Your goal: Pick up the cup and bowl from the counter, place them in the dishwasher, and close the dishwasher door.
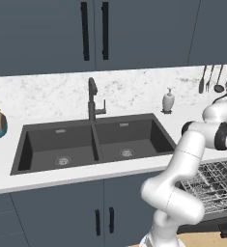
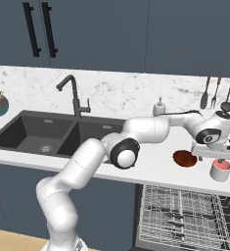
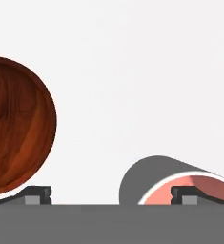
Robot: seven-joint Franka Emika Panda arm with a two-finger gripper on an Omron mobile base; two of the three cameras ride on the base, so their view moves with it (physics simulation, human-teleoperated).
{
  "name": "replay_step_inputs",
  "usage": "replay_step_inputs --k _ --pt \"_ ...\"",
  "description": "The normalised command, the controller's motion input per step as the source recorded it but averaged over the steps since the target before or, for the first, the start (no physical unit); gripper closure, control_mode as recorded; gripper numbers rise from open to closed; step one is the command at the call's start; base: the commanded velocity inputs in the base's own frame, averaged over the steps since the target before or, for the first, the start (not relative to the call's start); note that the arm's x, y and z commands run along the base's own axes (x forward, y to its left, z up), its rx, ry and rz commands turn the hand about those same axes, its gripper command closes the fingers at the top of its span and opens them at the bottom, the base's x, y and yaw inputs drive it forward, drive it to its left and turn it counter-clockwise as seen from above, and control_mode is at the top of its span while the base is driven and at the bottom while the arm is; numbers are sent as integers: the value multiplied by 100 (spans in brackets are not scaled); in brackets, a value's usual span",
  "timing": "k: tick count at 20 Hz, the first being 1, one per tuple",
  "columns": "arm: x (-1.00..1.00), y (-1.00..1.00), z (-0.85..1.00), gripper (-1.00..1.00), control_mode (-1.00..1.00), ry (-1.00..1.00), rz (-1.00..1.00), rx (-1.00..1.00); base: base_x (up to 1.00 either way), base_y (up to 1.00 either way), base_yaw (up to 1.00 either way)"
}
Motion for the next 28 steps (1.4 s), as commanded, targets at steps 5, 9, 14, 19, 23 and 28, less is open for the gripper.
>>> replay_step_inputs --k 5,9,14,19,23,28 --pt "-1 -1 -11 -100 -100 0 0 0 0 0 0" --pt "0 0 -19 -100 -100 0 0 0 0 0 0" --pt "-4 0 -47 -100 -100 0 0 0 0 0 0" --pt "-1 0 -30 -100 -100 0 0 0 0 0 0" --pt "0 0 -23 100 -100 0 0 0 0 0 0" --pt "-4 0 -3 100 -100 2 0 0 0 0 0"
